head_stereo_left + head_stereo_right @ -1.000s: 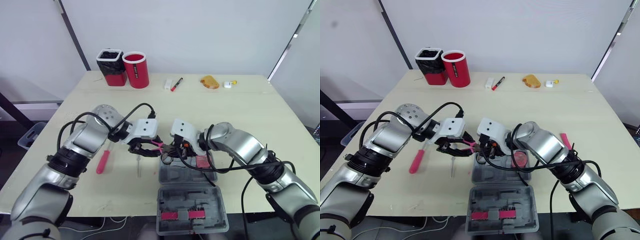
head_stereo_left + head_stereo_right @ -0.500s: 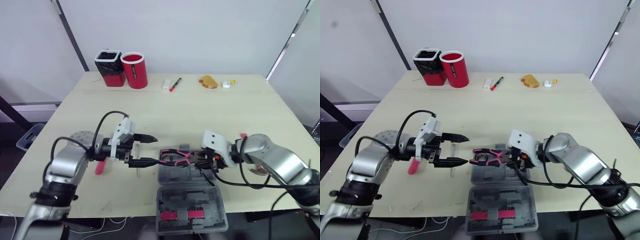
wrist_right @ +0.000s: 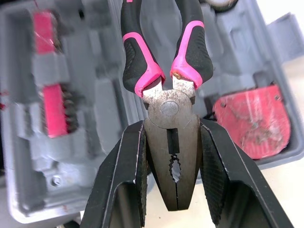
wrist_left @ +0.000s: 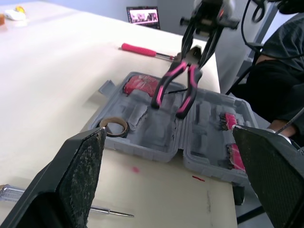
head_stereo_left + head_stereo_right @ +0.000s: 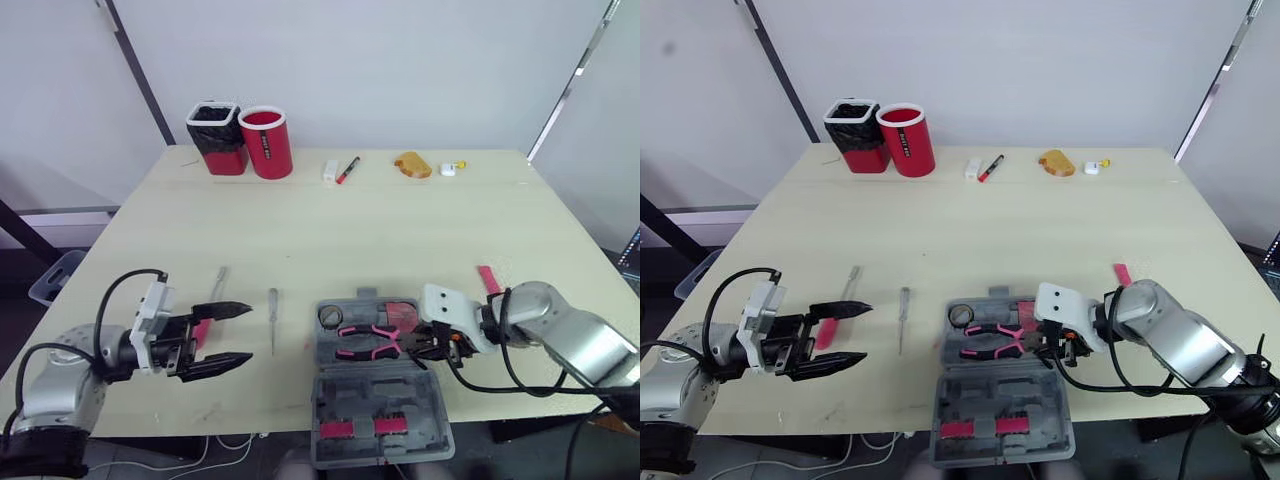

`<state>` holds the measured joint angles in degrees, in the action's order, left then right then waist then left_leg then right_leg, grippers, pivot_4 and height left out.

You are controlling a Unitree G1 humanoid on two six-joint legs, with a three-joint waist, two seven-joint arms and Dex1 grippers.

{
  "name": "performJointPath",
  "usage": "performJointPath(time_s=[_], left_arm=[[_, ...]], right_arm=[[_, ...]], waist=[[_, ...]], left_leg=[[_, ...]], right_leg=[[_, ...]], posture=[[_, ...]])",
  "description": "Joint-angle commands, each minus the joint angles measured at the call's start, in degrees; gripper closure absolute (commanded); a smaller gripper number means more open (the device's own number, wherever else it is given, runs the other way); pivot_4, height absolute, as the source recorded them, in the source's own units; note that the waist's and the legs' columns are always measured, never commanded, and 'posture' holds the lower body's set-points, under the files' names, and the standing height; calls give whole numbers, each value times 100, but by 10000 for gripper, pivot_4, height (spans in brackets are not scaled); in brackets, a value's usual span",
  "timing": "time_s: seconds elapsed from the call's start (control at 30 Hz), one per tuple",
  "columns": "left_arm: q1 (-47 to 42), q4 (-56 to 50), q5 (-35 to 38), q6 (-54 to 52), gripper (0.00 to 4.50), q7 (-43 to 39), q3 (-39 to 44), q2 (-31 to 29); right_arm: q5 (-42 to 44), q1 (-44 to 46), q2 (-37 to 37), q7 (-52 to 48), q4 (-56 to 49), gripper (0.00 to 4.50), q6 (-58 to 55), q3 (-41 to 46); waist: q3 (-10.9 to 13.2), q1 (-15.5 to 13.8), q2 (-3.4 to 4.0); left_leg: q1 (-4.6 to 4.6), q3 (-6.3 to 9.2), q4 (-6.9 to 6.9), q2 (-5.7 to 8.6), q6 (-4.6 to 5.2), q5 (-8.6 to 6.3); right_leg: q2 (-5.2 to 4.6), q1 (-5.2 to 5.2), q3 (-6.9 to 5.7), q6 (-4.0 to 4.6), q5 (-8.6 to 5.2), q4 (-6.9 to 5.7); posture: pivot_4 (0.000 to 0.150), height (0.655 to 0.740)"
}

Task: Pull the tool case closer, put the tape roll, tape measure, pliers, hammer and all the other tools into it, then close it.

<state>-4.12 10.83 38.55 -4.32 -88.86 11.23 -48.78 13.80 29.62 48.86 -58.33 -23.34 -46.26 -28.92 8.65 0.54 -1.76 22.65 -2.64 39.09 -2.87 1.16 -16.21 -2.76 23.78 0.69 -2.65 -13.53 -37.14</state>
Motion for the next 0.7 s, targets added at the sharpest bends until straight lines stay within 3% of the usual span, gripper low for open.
performJointPath(time_s=[0.03, 0.6, 0.67, 0.7], left_arm=[[15, -94, 248, 154, 0, -364, 76, -109], [217, -437, 140, 171, 0, -267, 81, 73], [255, -472, 108, 191, 0, -237, 84, 105], [265, -484, 98, 192, 0, -229, 91, 116]], right_arm=[[-242, 287, -159, -118, 161, 35412, 264, -125], [-1070, 1033, -1357, -396, 1428, 35412, 443, -913], [-1117, 1045, -1385, -498, 1486, 25285, 490, -958], [-1168, 1041, -1390, -491, 1502, 23127, 550, -945]], waist=[[2, 8, 3], [2, 10, 4], [2, 11, 4], [2, 12, 4]], left_leg=[[1, 0, 0, 0, 0, 0], [1, -5, 0, -2, 0, 0], [1, -4, 0, -2, 0, 0], [1, -3, 0, -3, 0, 0]], right_leg=[[1, 2, 1, 0, 1, 0], [3, 2, 0, -1, 2, -1], [3, 2, -1, -1, 2, -2], [5, 2, -2, -1, 2, -2]], posture=[[1500, 7400], [1500, 7400], [1500, 7400], [1500, 7400]])
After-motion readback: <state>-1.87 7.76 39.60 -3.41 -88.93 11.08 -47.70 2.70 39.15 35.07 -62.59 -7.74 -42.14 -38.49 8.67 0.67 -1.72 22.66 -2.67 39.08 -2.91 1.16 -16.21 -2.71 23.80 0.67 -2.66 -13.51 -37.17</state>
